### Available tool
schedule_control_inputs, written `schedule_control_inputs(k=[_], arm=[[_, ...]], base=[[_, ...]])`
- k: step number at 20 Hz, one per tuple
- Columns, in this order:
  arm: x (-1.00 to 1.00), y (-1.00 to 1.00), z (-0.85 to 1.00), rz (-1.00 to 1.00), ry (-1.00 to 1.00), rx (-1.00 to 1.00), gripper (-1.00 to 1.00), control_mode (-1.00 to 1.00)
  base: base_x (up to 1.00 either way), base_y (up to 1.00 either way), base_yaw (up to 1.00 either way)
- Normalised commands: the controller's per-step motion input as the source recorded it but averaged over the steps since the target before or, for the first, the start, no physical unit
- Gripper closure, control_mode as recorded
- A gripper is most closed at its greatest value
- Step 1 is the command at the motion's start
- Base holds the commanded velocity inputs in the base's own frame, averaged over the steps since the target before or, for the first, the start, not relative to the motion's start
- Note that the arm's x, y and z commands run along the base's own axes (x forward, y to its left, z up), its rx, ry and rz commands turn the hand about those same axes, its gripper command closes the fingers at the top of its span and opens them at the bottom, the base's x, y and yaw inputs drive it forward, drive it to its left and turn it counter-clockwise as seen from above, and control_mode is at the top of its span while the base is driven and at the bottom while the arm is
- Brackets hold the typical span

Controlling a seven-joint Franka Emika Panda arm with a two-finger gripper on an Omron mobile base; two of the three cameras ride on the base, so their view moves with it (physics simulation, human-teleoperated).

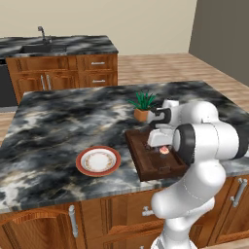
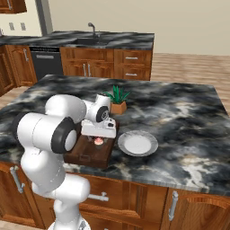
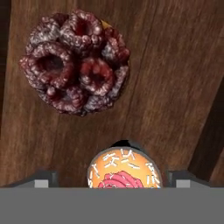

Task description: Move the dessert items from the plates to the tray.

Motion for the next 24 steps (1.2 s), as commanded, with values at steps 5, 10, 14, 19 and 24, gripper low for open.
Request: schedule_control_inputs(k=[5, 10, 14, 19, 24], arm=[[-0.08, 0.00, 0.50, 0.00, -0.12, 0.01, -1.00, -1.00], [-0.41, 0.09, 0.77, 0.00, -0.13, 0.00, -1.00, -1.00], [-0.60, 0.18, 0.77, 0.00, -0.11, 0.00, -1.00, -1.00], [-0.67, 0.06, 0.57, 0.00, -0.11, 0.00, -1.00, -1.00], [-0.61, 0.07, 0.59, 0.02, -0.14, 0.00, -1.00, -1.00]], base=[[0.00, 0.00, 0.00], [0.00, 0.00, 0.00], [0.00, 0.00, 0.00], [0.00, 0.00, 0.00], [0.00, 0.00, 0.00]])
